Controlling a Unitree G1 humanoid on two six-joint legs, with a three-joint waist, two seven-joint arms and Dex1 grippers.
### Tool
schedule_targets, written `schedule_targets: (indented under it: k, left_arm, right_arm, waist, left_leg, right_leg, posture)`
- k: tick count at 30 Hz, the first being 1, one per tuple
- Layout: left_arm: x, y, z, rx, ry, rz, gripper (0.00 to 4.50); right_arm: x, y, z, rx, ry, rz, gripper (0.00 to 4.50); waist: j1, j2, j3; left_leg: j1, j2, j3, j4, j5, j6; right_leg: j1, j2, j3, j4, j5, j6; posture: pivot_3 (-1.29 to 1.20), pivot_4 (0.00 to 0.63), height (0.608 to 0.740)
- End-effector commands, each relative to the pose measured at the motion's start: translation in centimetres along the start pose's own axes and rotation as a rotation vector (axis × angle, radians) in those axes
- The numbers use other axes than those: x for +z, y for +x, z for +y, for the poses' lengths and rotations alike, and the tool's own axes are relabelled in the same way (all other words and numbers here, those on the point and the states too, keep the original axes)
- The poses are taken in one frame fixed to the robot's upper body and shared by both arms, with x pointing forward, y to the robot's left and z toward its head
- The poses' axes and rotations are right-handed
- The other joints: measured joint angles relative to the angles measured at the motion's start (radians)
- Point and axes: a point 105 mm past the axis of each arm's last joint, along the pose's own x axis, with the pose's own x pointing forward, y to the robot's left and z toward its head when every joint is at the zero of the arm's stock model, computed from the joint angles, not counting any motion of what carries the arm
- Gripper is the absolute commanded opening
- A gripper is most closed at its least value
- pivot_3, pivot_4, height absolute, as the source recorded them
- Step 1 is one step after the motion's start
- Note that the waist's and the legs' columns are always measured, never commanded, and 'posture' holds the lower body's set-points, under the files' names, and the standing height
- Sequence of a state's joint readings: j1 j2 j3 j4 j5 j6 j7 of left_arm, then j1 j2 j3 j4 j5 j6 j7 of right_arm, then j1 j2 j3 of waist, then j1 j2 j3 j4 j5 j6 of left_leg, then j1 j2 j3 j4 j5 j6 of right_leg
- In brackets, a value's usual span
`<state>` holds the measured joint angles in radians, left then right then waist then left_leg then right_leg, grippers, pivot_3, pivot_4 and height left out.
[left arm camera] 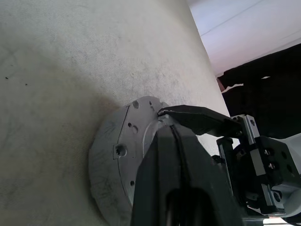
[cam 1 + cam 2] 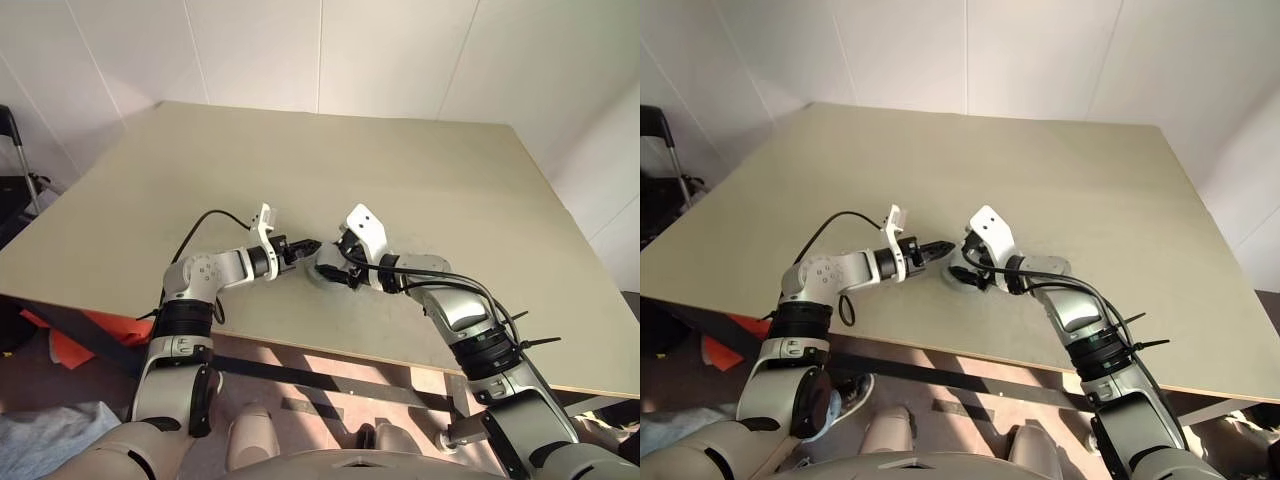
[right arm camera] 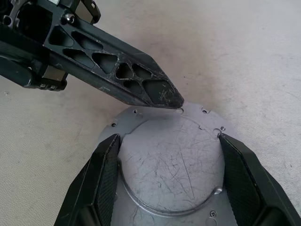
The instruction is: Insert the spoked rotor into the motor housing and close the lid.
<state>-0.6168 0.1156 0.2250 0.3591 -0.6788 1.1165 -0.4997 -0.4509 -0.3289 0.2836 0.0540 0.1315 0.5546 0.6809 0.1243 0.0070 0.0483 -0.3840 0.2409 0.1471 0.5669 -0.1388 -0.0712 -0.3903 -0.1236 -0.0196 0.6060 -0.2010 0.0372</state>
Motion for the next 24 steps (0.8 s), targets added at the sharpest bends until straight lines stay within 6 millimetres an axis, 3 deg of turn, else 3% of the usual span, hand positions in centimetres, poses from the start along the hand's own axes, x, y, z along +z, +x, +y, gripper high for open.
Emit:
schedule_targets:
  k: [1, 5, 10, 13, 15, 21, 24]
  left_arm:
    - [0.1, 0.3, 0.1, 0.031, 0.015, 0.033, 0.03]
    - [-0.9, 0.1, 1.5, 0.100, -0.005, 0.082, 0.03]
    - [-1.0, -0.1, 1.7, 0.110, -0.007, 0.084, 0.03]
    - [-1.0, 0.0, 1.7, 0.110, -0.006, 0.086, 0.00]
    - [-1.1, 0.0, 1.6, 0.109, -0.005, 0.087, 0.00]
    - [-1.0, 0.1, 1.6, 0.108, -0.001, 0.089, 0.00]
    - [-1.0, 0.1, 1.6, 0.107, -0.001, 0.090, 0.00]
  right_arm:
    - [-0.6, -0.5, -1.1, -0.056, -0.007, 0.033, 3.17]
    - [-0.5, -0.5, -1.4, -0.073, 0.002, 0.032, 3.17]
    - [-0.2, -0.6, -2.3, -0.104, 0.044, 0.022, 3.17]
    - [0.4, -0.8, -2.3, -0.094, 0.051, 0.002, 4.09]
    - [1.2, -1.0, -2.2, -0.088, 0.048, -0.030, 4.48]
    - [5.2, -3.7, -1.6, -0.021, 0.088, -0.185, 4.48]
    - [6.3, -5.3, -1.1, 0.012, 0.090, -0.230, 4.48]
  waist:
    - [0.000, 0.000, 0.000]
    - [0.000, 0.000, 0.000]
    - [0.000, 0.000, 0.000]
    - [0.001, 0.000, 0.000]
    - [0.001, 0.000, 0.000]
    - [0.001, 0.001, 0.000]
    - [0.000, 0.000, 0.000]
  left_leg:
    - [0.000, 0.000, 0.000, 0.000, 0.000, 0.000]
    - [0.001, 0.000, 0.000, -0.001, 0.000, 0.000]
    - [0.003, 0.000, 0.000, -0.002, 0.000, 0.000]
    - [0.003, -0.001, 0.000, -0.003, 0.000, 0.000]
    - [0.003, -0.001, 0.000, -0.003, 0.000, 0.000]
    - [0.001, -0.001, 0.000, -0.003, 0.000, 0.000]
    - [0.003, -0.001, 0.000, -0.005, 0.000, 0.000]
  right_leg:
    - [0.000, 0.000, 0.000, 0.000, 0.000, 0.000]
    - [0.001, 0.000, 0.000, 0.000, -0.002, 0.003]
    - [0.002, 0.000, 0.000, -0.001, -0.004, 0.007]
    - [0.002, 0.000, 0.000, -0.001, -0.004, 0.007]
    - [0.003, 0.000, 0.000, -0.002, -0.005, 0.007]
    - [0.002, 0.000, 0.000, -0.003, -0.005, 0.007]
    - [0.002, 0.000, 0.000, -0.002, -0.004, 0.007]
  posture:
    - [0.00, 0.000, 0.740]
    - [0.00, 0.000, 0.740]
    - [0.00, 0.000, 0.740]
    - [0.00, 0.000, 0.740]
    - [0.00, 0.000, 0.740]
    - [0.00, 0.000, 0.740]
    - [0.00, 0.000, 0.740]
